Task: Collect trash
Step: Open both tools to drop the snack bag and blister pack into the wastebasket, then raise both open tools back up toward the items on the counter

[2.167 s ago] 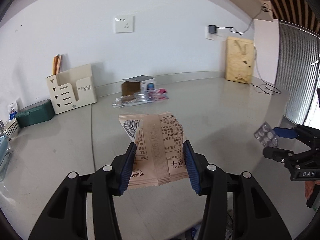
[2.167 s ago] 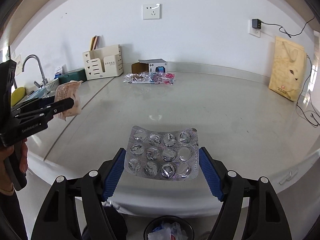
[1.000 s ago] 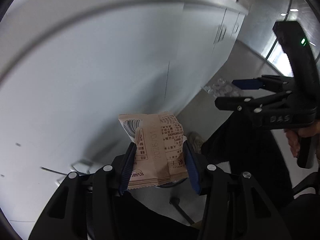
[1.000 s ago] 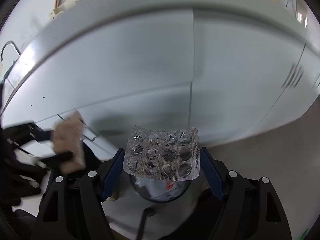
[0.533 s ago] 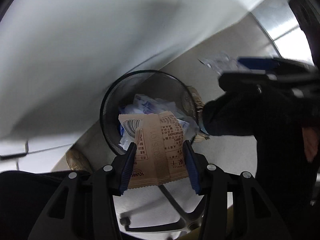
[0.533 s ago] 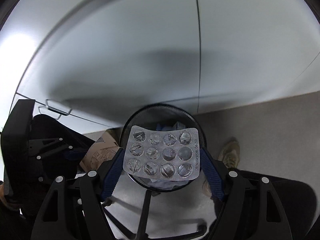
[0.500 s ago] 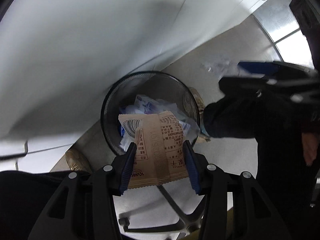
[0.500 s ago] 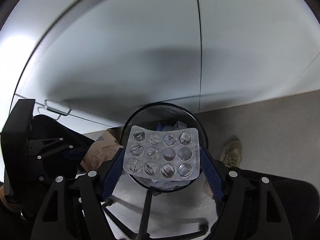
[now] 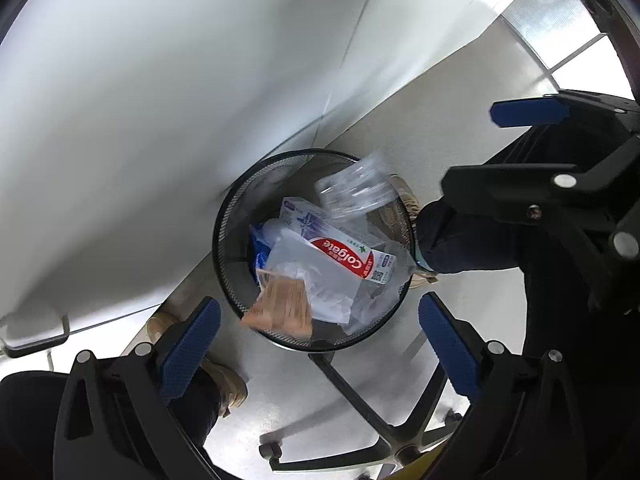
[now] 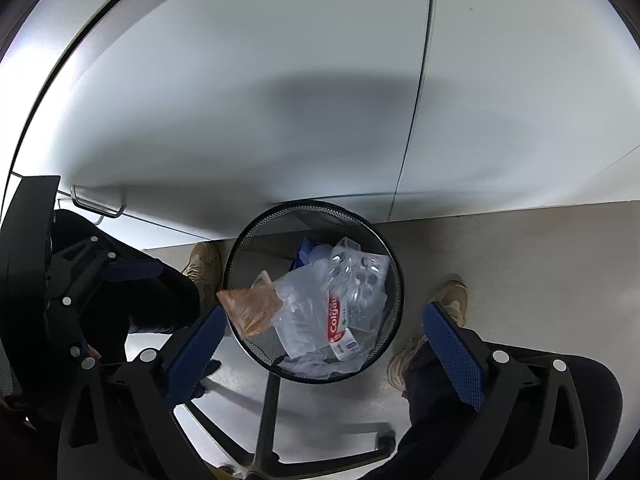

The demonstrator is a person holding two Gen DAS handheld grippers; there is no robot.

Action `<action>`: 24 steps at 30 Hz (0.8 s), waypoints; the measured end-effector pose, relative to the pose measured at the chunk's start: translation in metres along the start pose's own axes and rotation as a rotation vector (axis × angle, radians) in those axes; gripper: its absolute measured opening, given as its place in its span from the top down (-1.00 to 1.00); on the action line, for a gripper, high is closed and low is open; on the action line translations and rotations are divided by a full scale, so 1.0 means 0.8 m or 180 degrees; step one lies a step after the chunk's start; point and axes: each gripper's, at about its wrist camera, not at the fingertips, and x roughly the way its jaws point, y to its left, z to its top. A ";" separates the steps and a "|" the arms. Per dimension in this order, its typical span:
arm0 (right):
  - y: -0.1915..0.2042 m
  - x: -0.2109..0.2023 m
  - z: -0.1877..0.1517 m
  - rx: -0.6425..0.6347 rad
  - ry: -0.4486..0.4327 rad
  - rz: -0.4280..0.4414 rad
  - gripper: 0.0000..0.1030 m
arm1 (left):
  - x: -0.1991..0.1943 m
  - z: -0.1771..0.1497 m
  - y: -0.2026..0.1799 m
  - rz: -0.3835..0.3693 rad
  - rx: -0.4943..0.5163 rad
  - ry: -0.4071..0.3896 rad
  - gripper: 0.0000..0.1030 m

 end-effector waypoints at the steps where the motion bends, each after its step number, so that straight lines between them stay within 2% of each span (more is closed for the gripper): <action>1: -0.001 0.000 -0.002 -0.0011 0.0005 -0.0023 -0.93 | -0.001 -0.001 0.001 -0.0015 -0.0002 -0.0002 -0.91; 8: 0.010 -0.013 -0.011 -0.0007 -0.0052 -0.0058 -0.93 | -0.007 0.004 -0.013 0.0033 0.0061 -0.0068 -0.91; 11: 0.020 -0.029 -0.012 -0.0046 -0.0132 -0.0171 -0.93 | -0.015 0.001 -0.019 0.0051 0.0112 -0.0124 -0.91; 16: 0.032 -0.060 -0.013 -0.0097 -0.0281 -0.0193 -0.93 | -0.032 -0.003 -0.021 0.0071 0.0141 -0.0230 -0.91; 24: 0.044 -0.109 -0.021 -0.0102 -0.0450 -0.0320 -0.93 | -0.086 -0.020 -0.033 0.0104 0.0284 -0.0454 -0.91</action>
